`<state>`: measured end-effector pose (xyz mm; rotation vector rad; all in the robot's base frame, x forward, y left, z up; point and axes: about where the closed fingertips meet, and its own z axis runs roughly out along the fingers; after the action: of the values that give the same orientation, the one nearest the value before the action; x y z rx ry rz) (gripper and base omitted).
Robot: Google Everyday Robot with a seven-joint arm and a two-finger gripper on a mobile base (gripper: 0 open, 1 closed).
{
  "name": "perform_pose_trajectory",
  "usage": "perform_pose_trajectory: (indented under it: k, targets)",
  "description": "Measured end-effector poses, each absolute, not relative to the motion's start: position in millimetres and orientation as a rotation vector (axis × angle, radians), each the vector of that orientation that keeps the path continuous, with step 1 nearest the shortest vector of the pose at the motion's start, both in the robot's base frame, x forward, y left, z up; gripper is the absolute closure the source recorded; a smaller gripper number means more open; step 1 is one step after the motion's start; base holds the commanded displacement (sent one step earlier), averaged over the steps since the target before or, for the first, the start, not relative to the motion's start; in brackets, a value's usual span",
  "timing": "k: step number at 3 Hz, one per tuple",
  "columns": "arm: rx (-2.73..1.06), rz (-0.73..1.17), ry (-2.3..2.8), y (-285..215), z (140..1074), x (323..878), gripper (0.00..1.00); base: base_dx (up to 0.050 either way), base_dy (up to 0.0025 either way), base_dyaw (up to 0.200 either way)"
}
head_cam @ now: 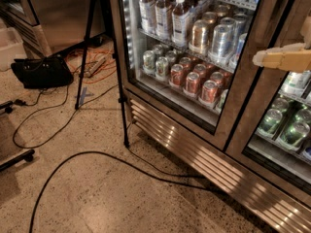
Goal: Open right fridge door
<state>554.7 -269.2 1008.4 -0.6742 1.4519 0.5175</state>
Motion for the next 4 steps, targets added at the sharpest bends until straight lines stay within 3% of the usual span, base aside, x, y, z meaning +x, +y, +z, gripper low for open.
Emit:
perform_pose_trajectory:
  k: [4]
  targets:
    - [-0.72,0.491,1.42,-265.1,1024.5,563.4,0.0,0.0,0.0,0.0]
